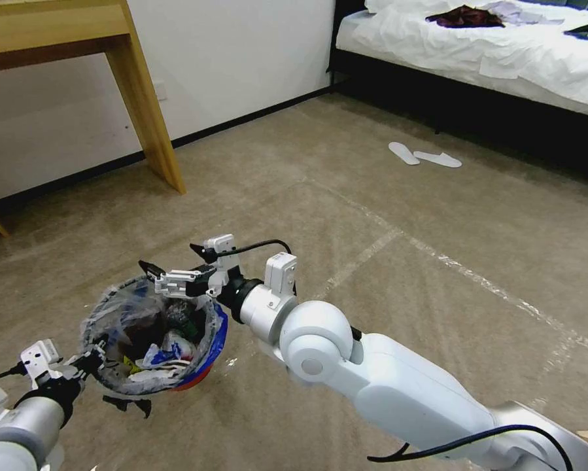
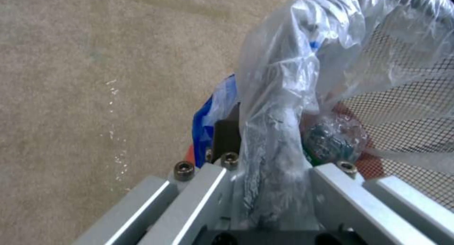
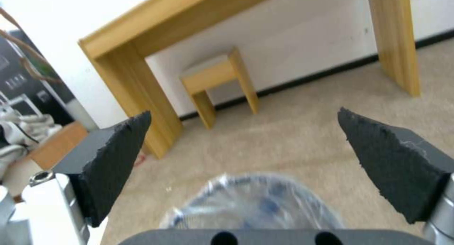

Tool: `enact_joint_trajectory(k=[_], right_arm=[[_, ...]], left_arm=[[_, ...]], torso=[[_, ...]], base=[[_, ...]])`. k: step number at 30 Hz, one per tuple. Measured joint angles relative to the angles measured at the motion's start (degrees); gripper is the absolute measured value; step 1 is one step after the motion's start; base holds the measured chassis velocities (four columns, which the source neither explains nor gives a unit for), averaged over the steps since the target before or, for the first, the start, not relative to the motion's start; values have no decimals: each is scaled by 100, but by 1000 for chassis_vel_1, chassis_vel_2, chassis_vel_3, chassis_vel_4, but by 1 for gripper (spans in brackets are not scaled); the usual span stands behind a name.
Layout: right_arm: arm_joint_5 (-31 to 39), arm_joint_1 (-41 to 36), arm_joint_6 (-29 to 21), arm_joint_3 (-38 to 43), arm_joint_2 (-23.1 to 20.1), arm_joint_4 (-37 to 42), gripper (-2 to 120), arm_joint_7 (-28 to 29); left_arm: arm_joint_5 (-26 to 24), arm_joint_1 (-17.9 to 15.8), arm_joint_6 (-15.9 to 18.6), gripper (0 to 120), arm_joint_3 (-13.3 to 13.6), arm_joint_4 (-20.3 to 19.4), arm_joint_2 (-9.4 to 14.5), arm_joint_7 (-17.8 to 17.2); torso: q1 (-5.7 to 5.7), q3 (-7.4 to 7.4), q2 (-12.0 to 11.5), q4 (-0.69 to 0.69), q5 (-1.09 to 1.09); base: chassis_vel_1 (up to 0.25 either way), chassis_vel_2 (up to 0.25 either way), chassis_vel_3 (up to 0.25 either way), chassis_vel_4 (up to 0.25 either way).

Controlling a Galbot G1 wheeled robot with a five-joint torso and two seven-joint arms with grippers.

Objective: Pick up the trash bin and place the garbage on the floor into it.

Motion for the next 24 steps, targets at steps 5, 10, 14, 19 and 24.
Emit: enact_joint_trajectory(k=[5, 10, 14, 19, 24], right_arm=[[-206, 4, 457, 61, 139, -154, 100, -286], [-356, -29, 1022, 353, 169, -231, 100, -604], [-522, -183, 1567, 744, 99, -260, 100, -1043], [-781, -826, 2004, 1751, -154, 37, 100, -1508], [-1470, -1691, 1948, 2772, -425, 466, 100, -1504]], left_arm=[[-15, 33, 0, 1, -63, -27, 3, 0], [-40, 32, 0, 1, -90, -47, 7, 1], [-45, 21, -1, 1, -92, -48, 7, 1], [-30, 2, -2, 1, -69, -51, -20, 10], [30, -2, -9, 1, -43, -94, -46, 34]], torso=[[0, 0, 0, 1, 0], [0, 0, 0, 1, 0], [0, 0, 0, 0, 1], [0, 0, 0, 0, 1], [0, 0, 0, -1, 2]], base=[[0, 0, 0, 0], [0, 0, 0, 0], [0, 0, 0, 0], [0, 0, 0, 0], [0, 0, 0, 0]])
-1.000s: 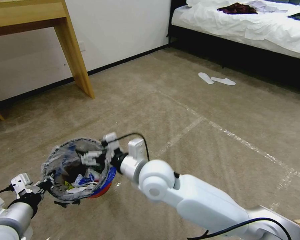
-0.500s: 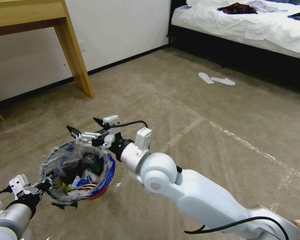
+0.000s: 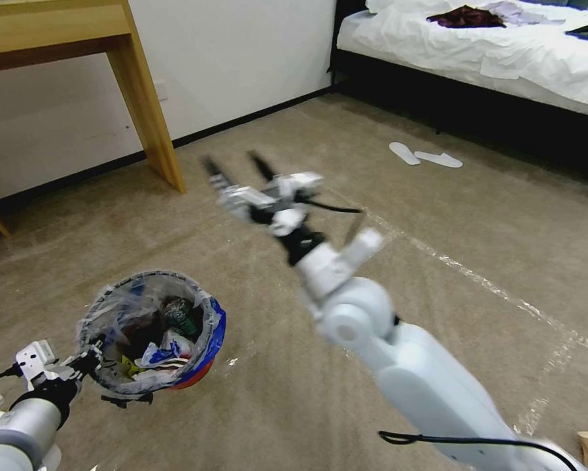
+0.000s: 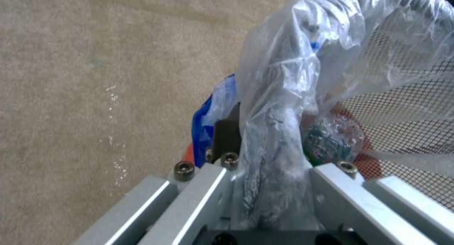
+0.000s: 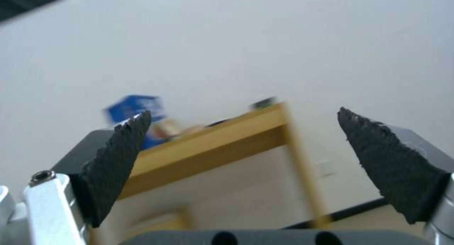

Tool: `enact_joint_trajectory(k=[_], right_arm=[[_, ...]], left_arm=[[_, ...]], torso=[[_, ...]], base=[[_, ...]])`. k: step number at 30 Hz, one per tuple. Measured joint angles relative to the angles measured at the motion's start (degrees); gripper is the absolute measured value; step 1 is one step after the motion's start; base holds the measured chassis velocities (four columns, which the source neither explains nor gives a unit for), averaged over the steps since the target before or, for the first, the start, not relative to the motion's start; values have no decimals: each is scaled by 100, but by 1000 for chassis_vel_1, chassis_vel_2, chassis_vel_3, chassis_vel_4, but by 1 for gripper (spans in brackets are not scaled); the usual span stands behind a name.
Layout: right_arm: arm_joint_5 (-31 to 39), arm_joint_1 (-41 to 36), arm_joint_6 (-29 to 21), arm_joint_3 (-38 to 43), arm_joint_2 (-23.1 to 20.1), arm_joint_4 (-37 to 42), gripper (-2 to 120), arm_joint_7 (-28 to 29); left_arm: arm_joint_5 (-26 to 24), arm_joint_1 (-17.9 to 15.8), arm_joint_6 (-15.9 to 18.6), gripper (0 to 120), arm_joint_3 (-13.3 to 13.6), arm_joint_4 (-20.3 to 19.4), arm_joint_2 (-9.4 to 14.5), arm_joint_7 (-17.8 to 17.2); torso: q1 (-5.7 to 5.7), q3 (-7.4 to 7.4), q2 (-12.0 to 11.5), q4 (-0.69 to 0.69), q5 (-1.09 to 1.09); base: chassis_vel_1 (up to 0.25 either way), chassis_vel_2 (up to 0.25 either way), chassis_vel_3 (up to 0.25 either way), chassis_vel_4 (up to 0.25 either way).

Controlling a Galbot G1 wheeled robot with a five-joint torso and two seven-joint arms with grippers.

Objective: Pick up the trash bin and place the garbage on the floor into it.

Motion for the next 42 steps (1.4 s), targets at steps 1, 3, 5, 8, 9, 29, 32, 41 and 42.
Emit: enact_joint_trajectory(k=[1, 3, 5, 8, 9, 29, 32, 41, 42], right_arm=[[-363, -381, -50, 434, -78, 200, 100, 71], [-695, -700, -47, 838, -153, 377, 100, 110], [-964, -971, -20, 1164, -227, 493, 100, 162], [-1329, -1397, 34, 1711, -338, 659, 100, 274], [-1515, -1749, 1, 2099, -388, 788, 100, 385], [-3778, -4370, 405, 3226, 444, 1150, 100, 1192], [-3870, -4416, 468, 3271, 479, 1109, 100, 1199], [-3873, -4432, 495, 3247, 486, 1034, 100, 1217], [-3874, -4426, 496, 3233, 483, 1025, 100, 1217]], left_arm=[[31, 10, -6, 1, 16, -41, -13, 7], [51, 26, -8, 1, 36, -79, -22, 13], [63, 37, -8, 1, 49, -103, -27, 17], [98, 57, -13, 1, 78, -152, -45, 36], [120, 69, -20, 1, 102, -175, -53, 48], [418, 104, -159, 1, 324, -234, 7, 313], [364, 102, -159, 1, 354, -233, 50, 298], [360, 100, -148, 1, 455, -221, 76, 284], [362, 99, -146, 1, 464, -221, 75, 284]], torso=[[0, 0, 0, 0, 1], [0, 0, 0, 2, 0], [0, 0, 0, 0, 0], [0, 0, 0, 1, 1], [0, 0, 0, 1, -1], [-1, 0, 0, 2, -2], [-1, 0, 0, 1, -2], [-1, -1, 0, 1, -2], [-1, 0, 0, 1, -2]], base=[[0, 0, 0, 0], [0, 0, 0, 0], [0, 0, 0, 0], [0, 0, 0, 0], [0, 0, 0, 0], [0, 0, 0, 0], [0, 0, 0, 0], [-44, 29, 46, -46], [-128, 92, 124, -101]])
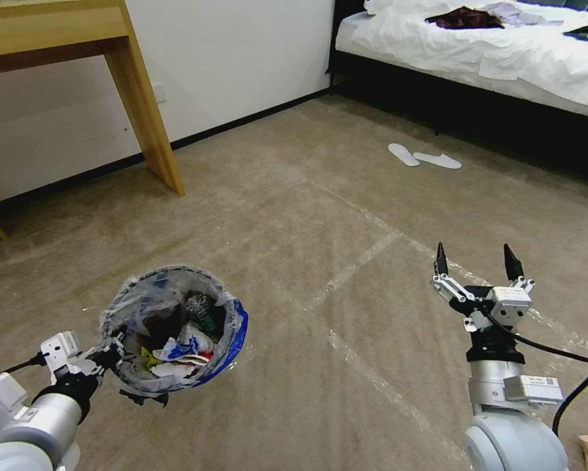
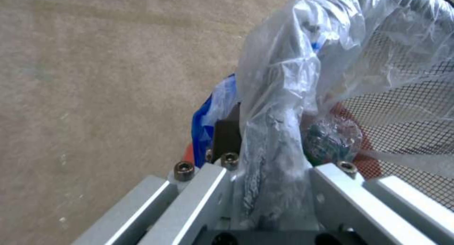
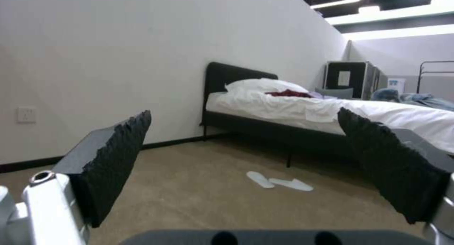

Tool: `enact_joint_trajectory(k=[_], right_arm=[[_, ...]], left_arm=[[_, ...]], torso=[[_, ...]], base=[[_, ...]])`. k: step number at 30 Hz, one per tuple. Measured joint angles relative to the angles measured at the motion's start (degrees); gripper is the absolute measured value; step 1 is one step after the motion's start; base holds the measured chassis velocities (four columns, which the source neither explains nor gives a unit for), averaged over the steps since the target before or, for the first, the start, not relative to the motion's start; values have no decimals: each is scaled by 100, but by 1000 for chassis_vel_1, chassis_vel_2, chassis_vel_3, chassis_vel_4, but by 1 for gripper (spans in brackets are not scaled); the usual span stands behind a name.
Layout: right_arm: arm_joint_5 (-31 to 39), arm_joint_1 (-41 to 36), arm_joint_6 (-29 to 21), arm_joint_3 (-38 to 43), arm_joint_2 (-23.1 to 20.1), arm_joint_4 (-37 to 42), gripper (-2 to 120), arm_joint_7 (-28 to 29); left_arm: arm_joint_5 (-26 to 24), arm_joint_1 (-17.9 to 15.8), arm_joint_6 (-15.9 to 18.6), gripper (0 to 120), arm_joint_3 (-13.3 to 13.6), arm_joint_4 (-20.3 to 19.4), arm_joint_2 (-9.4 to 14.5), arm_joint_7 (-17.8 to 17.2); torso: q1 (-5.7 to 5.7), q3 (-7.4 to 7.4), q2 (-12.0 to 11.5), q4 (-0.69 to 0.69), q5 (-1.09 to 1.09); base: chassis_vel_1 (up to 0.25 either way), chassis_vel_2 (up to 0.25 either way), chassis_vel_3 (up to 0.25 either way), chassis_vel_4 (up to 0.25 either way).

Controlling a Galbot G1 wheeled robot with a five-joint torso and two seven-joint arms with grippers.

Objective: Pick up the trash bin and place the garbage on the floor into it.

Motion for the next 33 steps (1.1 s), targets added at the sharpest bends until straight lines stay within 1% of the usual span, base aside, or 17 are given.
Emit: enact_joint_trajectory(k=[11, 24, 33], right_arm=[[-18, 68, 2, -134, 52, -93, 100, -5], [-117, 99, -1, -262, 112, -204, 100, -20], [-203, 131, 2, -258, 165, -257, 100, -23]], left_arm=[[29, -50, 5, 1, 59, 50, -7, -3], [40, -100, 8, 1, 81, 129, 4, -5], [45, -97, 8, 1, 79, 158, 11, -4]], torso=[[1, 1, 0, 1, 0], [1, 0, 0, 0, 0], [0, 0, 0, 0, 1]], base=[[-132, 125, 127, -108], [-86, 95, 86, -91], [-154, 140, 149, -143]])
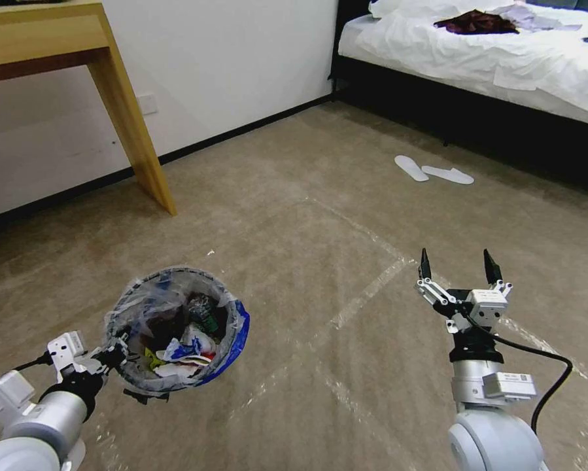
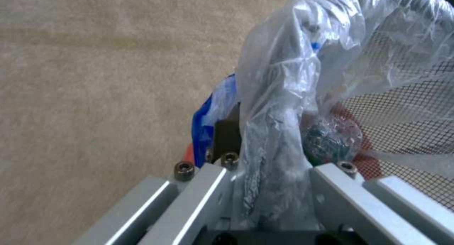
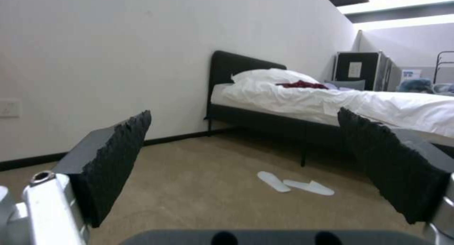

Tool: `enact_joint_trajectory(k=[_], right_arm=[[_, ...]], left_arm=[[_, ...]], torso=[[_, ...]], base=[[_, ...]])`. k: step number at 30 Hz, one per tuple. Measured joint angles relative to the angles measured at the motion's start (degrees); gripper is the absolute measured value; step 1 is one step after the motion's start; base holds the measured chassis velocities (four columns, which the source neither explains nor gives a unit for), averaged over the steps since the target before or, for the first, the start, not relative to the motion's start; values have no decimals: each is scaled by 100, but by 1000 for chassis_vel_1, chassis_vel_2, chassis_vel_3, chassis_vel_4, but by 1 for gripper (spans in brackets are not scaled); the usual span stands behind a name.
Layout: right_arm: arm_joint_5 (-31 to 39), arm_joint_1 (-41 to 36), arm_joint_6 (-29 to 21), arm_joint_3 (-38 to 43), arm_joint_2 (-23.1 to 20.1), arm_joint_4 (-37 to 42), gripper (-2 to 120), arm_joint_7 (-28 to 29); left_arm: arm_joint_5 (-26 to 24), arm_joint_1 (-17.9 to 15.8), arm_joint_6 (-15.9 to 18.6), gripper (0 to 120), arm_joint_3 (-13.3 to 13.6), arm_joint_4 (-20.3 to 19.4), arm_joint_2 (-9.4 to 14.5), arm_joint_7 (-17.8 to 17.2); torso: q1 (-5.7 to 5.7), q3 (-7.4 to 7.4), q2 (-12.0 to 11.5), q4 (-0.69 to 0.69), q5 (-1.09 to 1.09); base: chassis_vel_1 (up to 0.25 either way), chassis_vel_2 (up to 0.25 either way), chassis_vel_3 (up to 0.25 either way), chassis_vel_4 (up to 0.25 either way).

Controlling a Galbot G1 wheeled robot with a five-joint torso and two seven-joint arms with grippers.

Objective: Pick up the trash bin and place the garbage on the floor into it.

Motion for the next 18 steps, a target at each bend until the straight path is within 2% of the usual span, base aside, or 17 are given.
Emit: enact_joint_trajectory(k=[18], right_arm=[[-131, 23, 20, -2, 109, -90, 100, 11]], left_arm=[[-10, -12, -2, 1, -1, 63, 52, 7]], torso=[[0, 0, 0, 0, -1]], base=[[-162, 161, 169, -169]])
